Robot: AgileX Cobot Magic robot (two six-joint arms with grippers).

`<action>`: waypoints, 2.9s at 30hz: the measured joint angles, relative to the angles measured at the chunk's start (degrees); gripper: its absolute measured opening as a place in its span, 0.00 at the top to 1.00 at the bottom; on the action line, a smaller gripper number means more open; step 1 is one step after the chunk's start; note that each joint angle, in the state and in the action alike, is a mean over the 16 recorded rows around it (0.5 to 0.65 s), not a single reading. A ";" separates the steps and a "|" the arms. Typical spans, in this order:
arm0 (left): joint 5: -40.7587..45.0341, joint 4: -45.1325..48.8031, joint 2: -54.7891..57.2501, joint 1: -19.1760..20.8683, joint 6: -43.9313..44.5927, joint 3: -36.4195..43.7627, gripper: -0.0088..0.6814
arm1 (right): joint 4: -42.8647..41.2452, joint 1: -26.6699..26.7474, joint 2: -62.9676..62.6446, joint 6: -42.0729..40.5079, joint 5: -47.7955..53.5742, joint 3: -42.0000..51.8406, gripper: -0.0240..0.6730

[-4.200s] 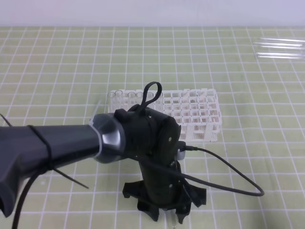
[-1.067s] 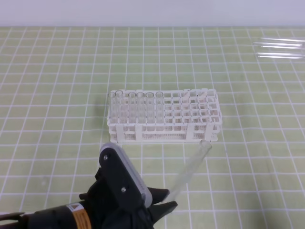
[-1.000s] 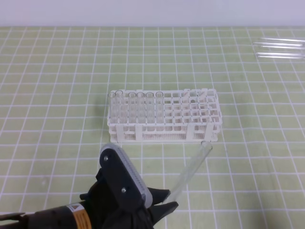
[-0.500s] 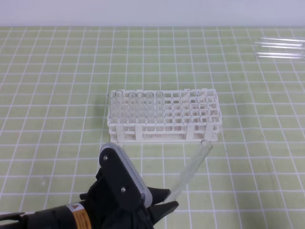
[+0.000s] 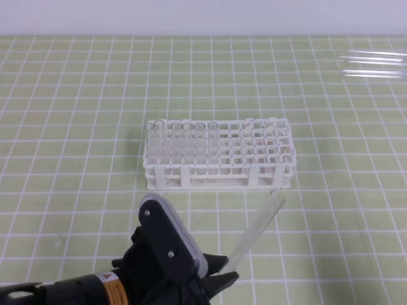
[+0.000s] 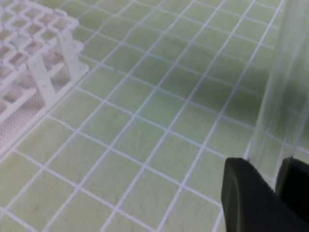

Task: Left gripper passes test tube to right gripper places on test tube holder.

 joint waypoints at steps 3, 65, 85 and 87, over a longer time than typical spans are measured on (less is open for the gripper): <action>-1.41 0.01 0.91 0.01 0.00 0.00 0.89 | 0.19 0.00 0.00 -1.98 2.37 -0.09 0.99; -31.93 -0.07 13.86 -0.03 0.07 -0.63 0.91 | 30.67 0.00 40.91 -93.51 50.26 -19.31 0.43; -34.61 0.24 14.28 -0.01 0.14 -0.73 0.94 | 30.66 0.00 40.99 -95.20 50.66 -19.34 0.42; -34.68 0.28 14.25 0.00 0.14 -0.74 0.94 | 30.66 0.00 40.99 -95.58 50.76 -19.35 0.42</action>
